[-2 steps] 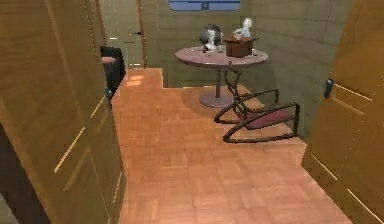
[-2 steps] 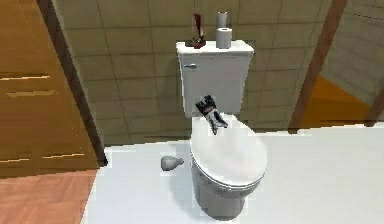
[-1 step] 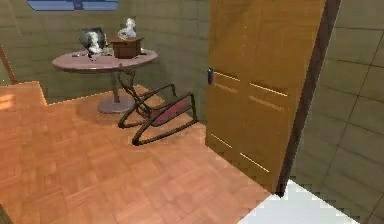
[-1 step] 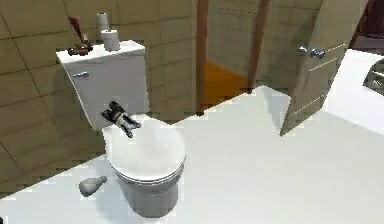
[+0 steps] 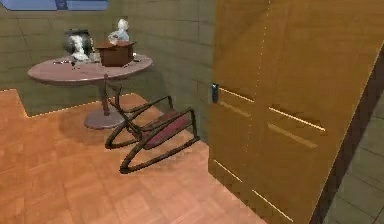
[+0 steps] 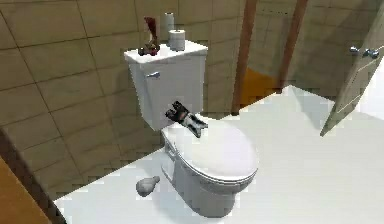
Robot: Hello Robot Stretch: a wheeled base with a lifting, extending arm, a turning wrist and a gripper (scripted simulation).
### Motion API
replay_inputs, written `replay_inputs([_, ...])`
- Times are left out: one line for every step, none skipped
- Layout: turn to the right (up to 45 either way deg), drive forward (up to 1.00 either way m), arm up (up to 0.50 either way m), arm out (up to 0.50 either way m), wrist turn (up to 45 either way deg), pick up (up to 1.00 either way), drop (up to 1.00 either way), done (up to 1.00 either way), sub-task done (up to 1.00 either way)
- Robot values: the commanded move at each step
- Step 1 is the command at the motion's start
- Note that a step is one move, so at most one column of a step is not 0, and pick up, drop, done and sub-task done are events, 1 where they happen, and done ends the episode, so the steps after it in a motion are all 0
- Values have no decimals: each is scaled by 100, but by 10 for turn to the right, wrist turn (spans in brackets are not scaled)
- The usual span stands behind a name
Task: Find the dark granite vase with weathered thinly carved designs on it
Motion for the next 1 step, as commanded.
replay_inputs([-420, 0, 0, 0, 0, 0, 0, 0, 0])
